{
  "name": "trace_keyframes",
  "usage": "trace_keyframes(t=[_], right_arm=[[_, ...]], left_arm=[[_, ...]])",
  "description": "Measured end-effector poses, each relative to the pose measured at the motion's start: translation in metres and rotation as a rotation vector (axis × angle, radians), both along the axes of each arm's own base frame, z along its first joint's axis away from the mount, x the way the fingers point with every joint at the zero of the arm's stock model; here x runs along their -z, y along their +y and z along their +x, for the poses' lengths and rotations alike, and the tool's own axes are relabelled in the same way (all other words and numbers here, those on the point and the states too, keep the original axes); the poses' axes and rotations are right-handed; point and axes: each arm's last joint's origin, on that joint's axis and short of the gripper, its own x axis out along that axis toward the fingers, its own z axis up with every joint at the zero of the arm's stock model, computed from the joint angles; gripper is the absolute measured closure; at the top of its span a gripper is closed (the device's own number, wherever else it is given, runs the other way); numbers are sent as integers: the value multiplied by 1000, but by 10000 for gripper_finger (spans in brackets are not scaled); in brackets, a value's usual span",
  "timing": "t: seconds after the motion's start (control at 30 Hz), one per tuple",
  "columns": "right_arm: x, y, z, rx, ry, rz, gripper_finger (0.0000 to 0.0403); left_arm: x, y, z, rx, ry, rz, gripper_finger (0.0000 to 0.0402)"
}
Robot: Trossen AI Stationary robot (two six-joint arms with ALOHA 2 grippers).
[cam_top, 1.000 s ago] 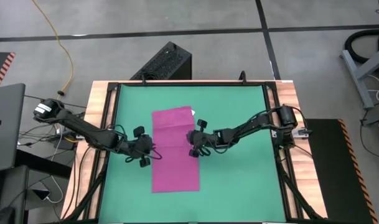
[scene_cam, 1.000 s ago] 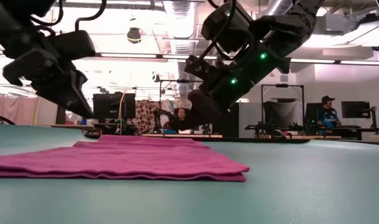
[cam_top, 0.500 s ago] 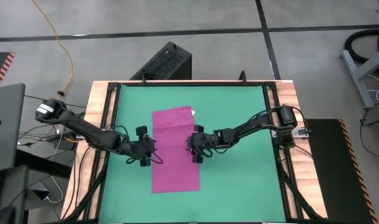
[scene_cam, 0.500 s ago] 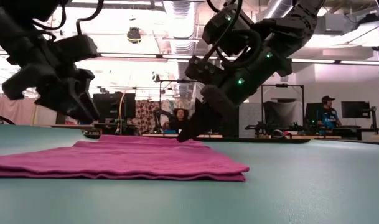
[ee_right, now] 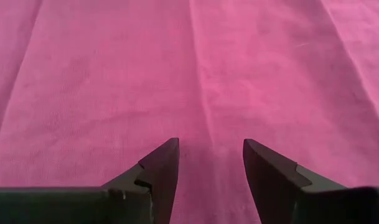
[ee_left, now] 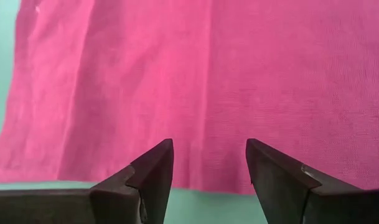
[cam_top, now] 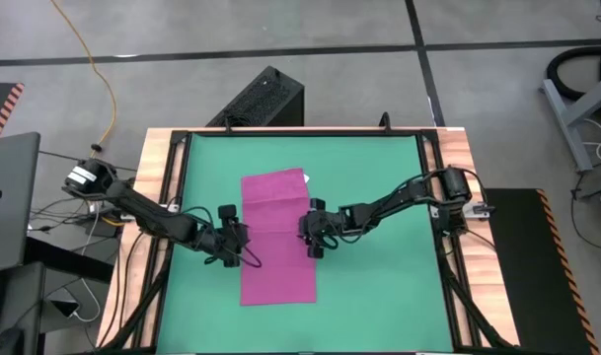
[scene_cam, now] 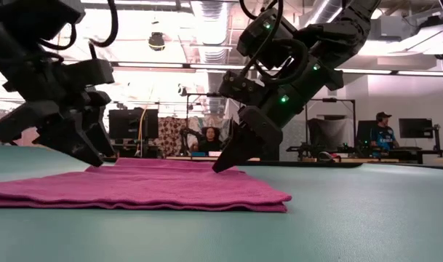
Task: Roll towel into tight, uniform cylinder
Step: Roll the pink towel
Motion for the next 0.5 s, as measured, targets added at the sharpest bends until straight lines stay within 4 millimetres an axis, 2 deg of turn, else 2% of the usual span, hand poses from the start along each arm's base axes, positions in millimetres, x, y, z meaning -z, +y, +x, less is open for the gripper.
trace_keyframes(t=[0.17, 0.33, 0.5], right_arm=[[2, 0, -2, -1, 25, -1, 204], [2, 0, -2, 5, 32, 5, 205], [4, 0, -4, 33, 56, 32, 205]], left_arm=[[7, 2, 0, -4, 22, 5, 209], [25, 11, -11, -21, -46, -78, 209], [34, 16, -20, -32, -94, -145, 209]])
